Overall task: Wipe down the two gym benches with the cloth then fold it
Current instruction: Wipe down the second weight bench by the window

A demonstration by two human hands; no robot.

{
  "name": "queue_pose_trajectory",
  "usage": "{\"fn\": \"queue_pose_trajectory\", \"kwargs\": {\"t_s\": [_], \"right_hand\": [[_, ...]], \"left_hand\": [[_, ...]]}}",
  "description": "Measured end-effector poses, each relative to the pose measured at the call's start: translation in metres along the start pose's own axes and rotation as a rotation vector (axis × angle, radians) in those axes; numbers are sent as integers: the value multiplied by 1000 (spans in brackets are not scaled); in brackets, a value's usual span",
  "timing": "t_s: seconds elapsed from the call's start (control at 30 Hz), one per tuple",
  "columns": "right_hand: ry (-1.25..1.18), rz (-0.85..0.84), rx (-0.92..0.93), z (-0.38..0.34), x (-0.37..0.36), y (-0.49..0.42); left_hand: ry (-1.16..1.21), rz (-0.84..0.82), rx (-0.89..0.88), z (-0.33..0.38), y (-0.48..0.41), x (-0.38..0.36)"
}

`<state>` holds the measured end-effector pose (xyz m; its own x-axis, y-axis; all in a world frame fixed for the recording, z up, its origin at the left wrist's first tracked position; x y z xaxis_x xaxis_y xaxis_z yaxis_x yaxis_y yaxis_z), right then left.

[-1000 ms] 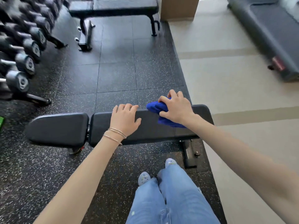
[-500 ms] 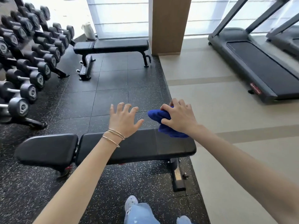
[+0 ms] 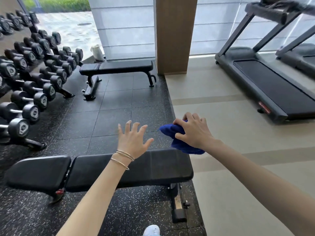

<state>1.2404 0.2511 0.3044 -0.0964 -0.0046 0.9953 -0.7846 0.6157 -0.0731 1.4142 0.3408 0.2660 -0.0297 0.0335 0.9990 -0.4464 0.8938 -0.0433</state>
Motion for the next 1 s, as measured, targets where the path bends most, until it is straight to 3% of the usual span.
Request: {"fn": "queue_pose_trajectory", "kwargs": {"t_s": [0.63,1.0], "right_hand": [[-60,121,-21,102,38,-97],[-37,97,47,181,35,-123]], "left_hand": [[48,160,-127,59,-145,56],[45,141,-92,123,-192,52]]}}
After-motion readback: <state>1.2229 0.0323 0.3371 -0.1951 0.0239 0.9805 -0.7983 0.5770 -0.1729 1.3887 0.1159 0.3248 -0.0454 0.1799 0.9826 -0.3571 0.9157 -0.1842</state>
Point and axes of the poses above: each hand's wrist, its own y-axis away from the middle knuckle, its own x-axis out of the back of the hand, z = x × y, the point moved 7 cm from there along -y, towards the middle knuckle, and after that the axes turned 10 degrees about x, right-handed, at the moved point
